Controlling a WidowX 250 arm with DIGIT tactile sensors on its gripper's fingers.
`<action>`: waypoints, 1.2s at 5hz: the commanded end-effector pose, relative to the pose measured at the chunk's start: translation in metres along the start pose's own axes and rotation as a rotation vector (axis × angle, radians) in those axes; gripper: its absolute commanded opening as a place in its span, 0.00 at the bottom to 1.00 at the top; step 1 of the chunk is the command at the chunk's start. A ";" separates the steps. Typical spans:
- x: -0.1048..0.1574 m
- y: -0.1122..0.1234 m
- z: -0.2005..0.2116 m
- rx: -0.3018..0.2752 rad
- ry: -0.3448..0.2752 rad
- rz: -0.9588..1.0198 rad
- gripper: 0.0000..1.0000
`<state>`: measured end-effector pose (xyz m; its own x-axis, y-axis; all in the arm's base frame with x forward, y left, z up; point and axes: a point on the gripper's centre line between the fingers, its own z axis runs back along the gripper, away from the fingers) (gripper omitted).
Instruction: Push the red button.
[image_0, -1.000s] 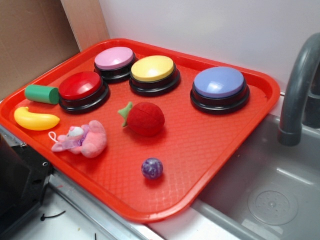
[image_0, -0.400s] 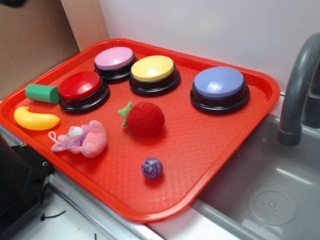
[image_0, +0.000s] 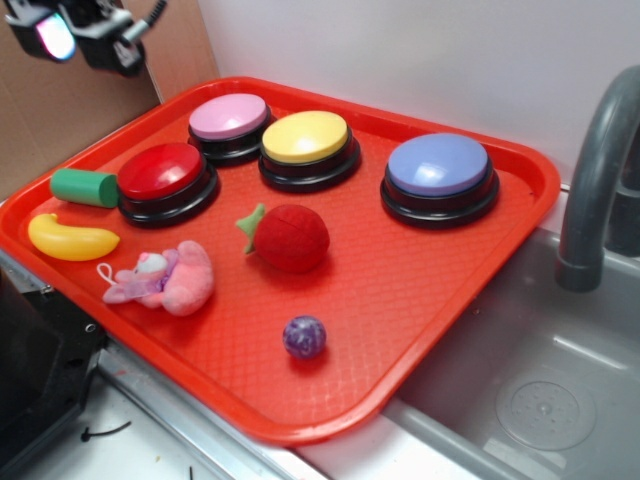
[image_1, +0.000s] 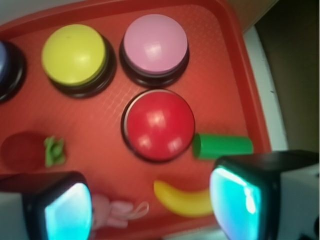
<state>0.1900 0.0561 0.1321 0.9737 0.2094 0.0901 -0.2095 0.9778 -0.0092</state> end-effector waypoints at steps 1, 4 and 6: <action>0.002 0.009 -0.066 0.038 0.004 -0.077 1.00; 0.012 0.003 -0.100 0.044 0.087 -0.102 1.00; 0.013 0.001 -0.104 0.036 0.118 -0.101 1.00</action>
<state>0.2229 0.0643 0.0349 0.9940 0.1060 0.0252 -0.1070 0.9932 0.0448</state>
